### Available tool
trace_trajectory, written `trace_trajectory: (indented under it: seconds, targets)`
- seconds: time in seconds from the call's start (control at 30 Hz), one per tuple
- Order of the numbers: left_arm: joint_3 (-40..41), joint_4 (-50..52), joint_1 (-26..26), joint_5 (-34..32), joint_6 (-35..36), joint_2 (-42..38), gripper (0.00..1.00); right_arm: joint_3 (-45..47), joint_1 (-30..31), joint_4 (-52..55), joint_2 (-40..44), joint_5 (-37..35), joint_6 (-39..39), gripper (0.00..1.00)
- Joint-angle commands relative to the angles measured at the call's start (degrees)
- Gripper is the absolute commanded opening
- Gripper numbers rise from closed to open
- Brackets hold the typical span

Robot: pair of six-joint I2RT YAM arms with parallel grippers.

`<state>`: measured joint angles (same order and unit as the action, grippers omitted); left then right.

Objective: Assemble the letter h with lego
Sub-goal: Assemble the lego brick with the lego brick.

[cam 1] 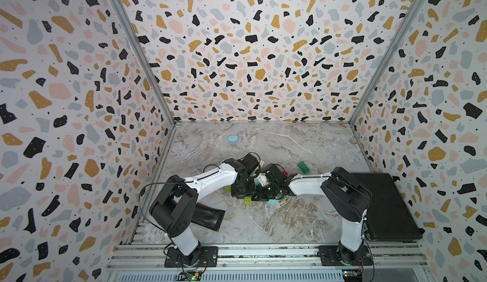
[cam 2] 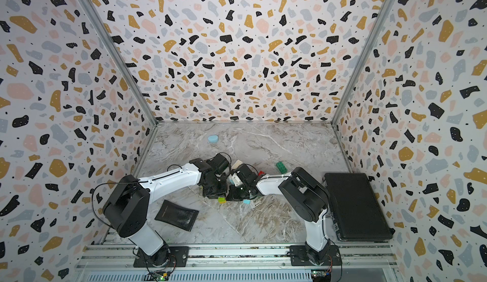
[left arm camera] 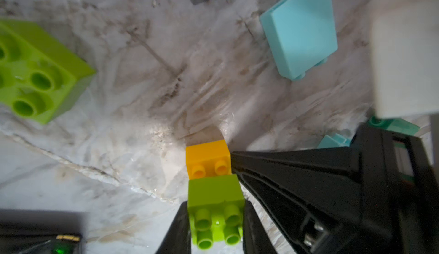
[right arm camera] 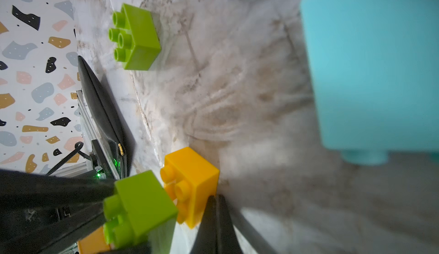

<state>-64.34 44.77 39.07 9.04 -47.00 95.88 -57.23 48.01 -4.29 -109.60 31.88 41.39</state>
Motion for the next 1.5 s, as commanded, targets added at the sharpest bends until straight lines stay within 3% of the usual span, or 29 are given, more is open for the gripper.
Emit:
trace_trajectory:
  seconds: [0.0,0.97,1.27,1.47]
  targets:
    - [-2.2,0.6,0.2,-0.1,1.0,0.9,0.0,-0.8,0.2,1.4,-0.4,-0.6,-0.5,0.0]
    - [-2.3,2.8,0.2,-1.7,-2.7,5.2,0.0,-2.2,0.1,6.1,-0.7,-3.5,-4.4,0.0]
    - [-1.0,1.3,0.3,-1.2,-4.5,7.9,0.0,-0.7,0.0,12.0,6.8,-13.9,-9.2,0.0]
    - [-0.8,0.1,1.5,-2.5,-5.0,9.8,0.0,2.6,-0.1,10.4,12.4,-19.2,-10.1,0.0]
